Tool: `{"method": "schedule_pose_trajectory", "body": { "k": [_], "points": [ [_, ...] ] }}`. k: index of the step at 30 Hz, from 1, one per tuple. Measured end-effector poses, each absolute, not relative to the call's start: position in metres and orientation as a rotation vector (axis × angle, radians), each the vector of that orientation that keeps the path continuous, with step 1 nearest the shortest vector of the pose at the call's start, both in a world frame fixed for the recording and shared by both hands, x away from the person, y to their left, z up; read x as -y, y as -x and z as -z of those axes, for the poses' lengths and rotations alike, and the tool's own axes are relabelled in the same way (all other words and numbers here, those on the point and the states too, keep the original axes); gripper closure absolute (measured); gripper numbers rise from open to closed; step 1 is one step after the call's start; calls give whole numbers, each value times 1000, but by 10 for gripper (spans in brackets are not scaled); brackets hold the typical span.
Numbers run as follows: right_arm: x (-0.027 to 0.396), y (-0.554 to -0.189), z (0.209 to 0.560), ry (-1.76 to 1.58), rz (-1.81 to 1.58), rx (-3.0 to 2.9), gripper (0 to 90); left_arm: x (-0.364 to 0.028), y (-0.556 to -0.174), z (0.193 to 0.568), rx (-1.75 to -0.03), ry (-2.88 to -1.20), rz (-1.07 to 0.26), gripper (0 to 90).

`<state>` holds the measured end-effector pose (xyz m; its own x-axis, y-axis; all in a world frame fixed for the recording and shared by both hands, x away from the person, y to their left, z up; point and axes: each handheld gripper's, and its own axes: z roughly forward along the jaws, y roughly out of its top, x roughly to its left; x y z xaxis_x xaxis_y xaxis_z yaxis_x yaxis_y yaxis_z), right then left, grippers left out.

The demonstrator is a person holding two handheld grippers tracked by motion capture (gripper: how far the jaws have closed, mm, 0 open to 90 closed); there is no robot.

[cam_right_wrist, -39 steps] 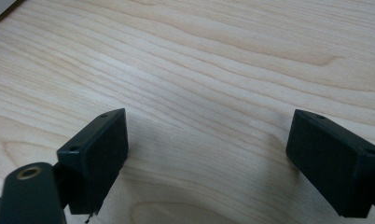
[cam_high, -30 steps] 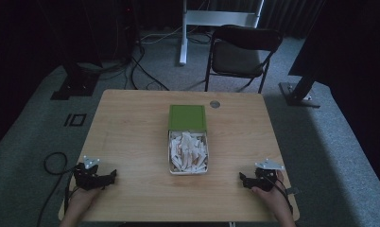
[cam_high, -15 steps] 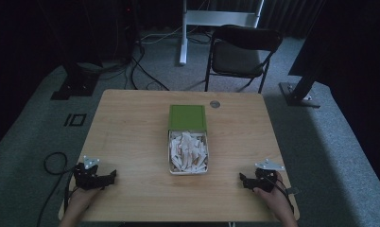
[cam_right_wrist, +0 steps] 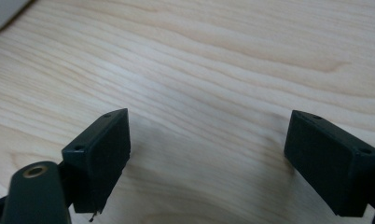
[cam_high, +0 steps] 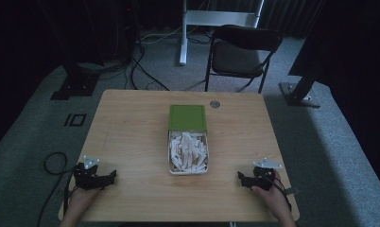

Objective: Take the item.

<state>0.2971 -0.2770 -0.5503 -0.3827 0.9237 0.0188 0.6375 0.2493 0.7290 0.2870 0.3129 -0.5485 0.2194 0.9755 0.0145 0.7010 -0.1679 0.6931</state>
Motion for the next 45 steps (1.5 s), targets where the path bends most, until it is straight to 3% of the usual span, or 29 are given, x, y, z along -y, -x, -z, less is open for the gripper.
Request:
{"method": "schedule_pose_trajectory", "body": {
  "k": [45],
  "points": [
    [203, -320, 444, -1168, -1183, -2092, 180, -313, -287, 549, -1543, -1936, -638, 23]
  ]
}}
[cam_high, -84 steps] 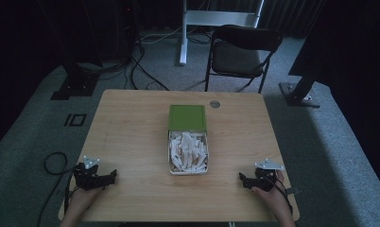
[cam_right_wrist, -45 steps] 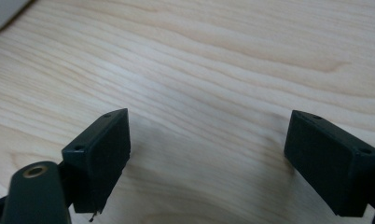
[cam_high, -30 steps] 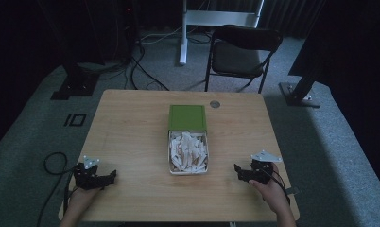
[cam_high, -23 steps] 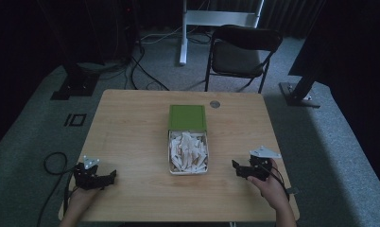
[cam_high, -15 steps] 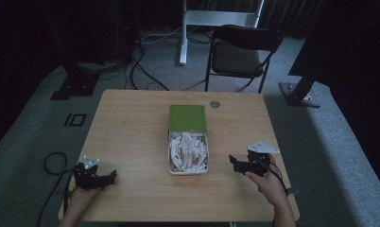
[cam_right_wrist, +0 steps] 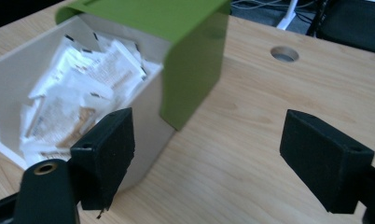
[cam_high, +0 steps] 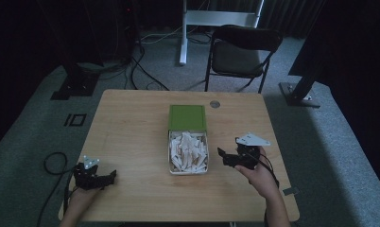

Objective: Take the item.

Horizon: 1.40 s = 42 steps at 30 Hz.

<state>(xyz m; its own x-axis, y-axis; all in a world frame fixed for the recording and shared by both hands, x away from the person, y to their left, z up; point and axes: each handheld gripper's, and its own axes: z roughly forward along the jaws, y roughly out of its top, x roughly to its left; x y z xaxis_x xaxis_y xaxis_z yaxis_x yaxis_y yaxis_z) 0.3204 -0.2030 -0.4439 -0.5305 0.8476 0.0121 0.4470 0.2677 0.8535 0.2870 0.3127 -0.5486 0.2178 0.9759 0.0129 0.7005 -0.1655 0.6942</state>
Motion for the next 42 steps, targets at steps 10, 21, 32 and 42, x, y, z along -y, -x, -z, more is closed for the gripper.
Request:
{"method": "schedule_pose_trajectory", "body": {
  "k": [10, 21, 32, 42],
  "points": [
    [171, -325, 431, -1080, -1230, -2126, 193, -313, -287, 548, -1544, -1937, -637, 23],
    [140, -326, 431, -988, -1266, -2182, 217, -313, -287, 548, -1542, -1940, -638, 24],
    [119, -321, 444, -941, -1275, -2252, 351, -313, -287, 548, -1544, -1937, -637, 23],
    [107, -316, 464, -955, -1265, -2307, 549, -313, -287, 549, -1543, -1936, -638, 23]
  ]
}}
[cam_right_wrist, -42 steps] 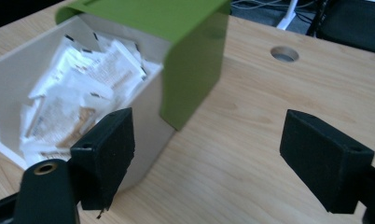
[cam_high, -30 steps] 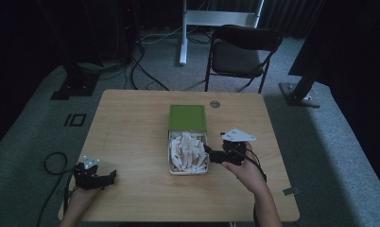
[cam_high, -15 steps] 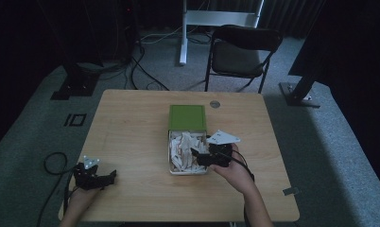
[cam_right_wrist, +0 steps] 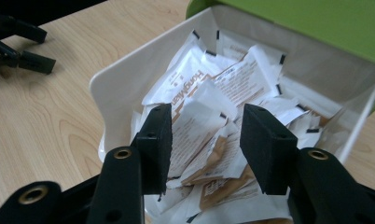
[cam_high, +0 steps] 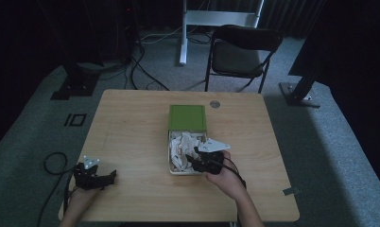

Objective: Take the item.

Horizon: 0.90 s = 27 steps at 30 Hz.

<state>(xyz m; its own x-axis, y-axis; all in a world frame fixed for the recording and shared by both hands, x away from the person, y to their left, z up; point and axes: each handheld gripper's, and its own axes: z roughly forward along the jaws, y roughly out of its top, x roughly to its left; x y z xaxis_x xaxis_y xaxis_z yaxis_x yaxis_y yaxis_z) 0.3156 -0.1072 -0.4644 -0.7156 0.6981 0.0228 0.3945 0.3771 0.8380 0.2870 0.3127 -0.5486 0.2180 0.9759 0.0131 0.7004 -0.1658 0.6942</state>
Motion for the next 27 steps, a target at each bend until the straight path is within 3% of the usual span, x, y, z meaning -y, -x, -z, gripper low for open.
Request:
{"method": "schedule_pose_trajectory", "body": {
  "k": [27],
  "points": [
    [91, -308, 485, -1024, -1112, -2233, 607, -313, -287, 549, -1542, -1939, -638, 24]
  ]
}}
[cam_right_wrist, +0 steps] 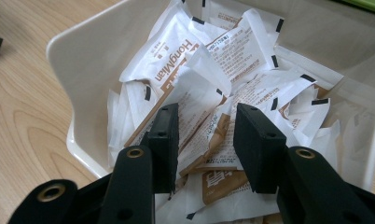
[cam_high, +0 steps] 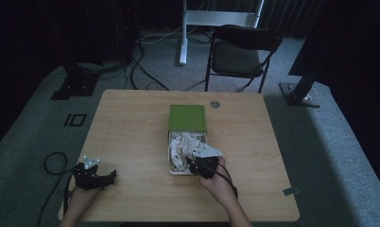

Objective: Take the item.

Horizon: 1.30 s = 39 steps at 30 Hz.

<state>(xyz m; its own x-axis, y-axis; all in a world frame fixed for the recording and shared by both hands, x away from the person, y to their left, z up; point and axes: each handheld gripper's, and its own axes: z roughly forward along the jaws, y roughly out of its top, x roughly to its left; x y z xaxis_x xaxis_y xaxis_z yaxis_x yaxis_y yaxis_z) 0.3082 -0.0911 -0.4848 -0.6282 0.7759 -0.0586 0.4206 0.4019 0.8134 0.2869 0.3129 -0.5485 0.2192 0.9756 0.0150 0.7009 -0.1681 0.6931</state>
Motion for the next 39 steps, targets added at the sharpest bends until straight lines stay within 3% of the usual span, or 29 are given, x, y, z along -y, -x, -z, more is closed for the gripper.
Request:
{"method": "schedule_pose_trajectory", "body": {
  "k": [13, 17, 20, 23, 38, 39],
  "points": [
    [83, -305, 484, -918, -975, -2281, 623, -313, -287, 549, -1542, -1939, -638, 23],
    [83, -307, 483, -869, -941, -2317, 690, -313, -287, 549, -1542, -1939, -638, 23],
    [86, -311, 481, -910, -948, -2315, 824, -313, -287, 549, -1542, -1939, -638, 24],
    [91, -315, 480, -944, -992, -2323, 900, -313, -287, 549, -1542, -1939, -638, 23],
    [109, -316, 460, -989, -1125, -2255, 900, -313, -287, 549, -1542, -1939, -638, 24],
    [110, -319, 461, -1045, -1142, -2265, 819, -313, -287, 548, -1542, -1939, -637, 24]
  ]
}}
